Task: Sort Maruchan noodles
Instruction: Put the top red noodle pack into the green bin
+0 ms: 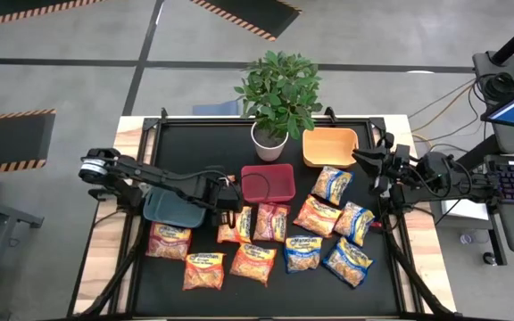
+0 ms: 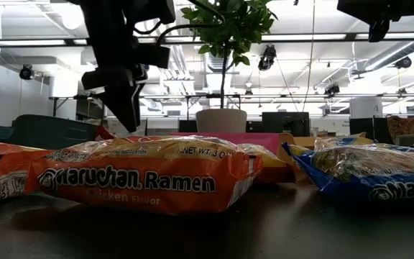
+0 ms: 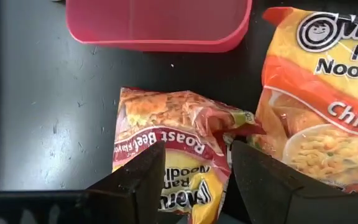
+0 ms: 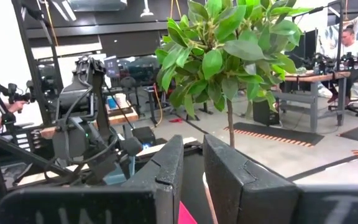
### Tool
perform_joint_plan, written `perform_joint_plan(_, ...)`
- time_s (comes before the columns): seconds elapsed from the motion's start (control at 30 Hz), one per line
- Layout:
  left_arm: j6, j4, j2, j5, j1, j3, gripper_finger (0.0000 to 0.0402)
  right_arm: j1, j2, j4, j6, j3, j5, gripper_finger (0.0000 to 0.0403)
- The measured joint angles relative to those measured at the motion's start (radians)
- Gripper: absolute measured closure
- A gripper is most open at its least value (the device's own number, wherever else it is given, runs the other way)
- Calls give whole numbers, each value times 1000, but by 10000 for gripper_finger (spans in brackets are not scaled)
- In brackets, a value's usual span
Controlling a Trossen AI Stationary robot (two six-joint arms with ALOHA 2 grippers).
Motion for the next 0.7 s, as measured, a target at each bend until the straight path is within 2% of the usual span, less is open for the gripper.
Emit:
perform_joint_plan(0.13, -2, 35, 0, 78, 0, -21, 233, 0, 0, -10, 19, -7, -1, 351)
perform_joint_plan(0.23, -14, 81, 0, 94, -1, -57, 233, 0, 0, -9, 30, -9, -3, 351)
perform_joint_plan(0.5, -29, 86, 4, 63, 2, -82, 233, 0, 0, -8, 42, -10, -3, 351)
perform_joint_plan(0.7, -29, 88, 55, 15, 2, -83, 233, 0, 0, -7, 44, -10, -3, 351)
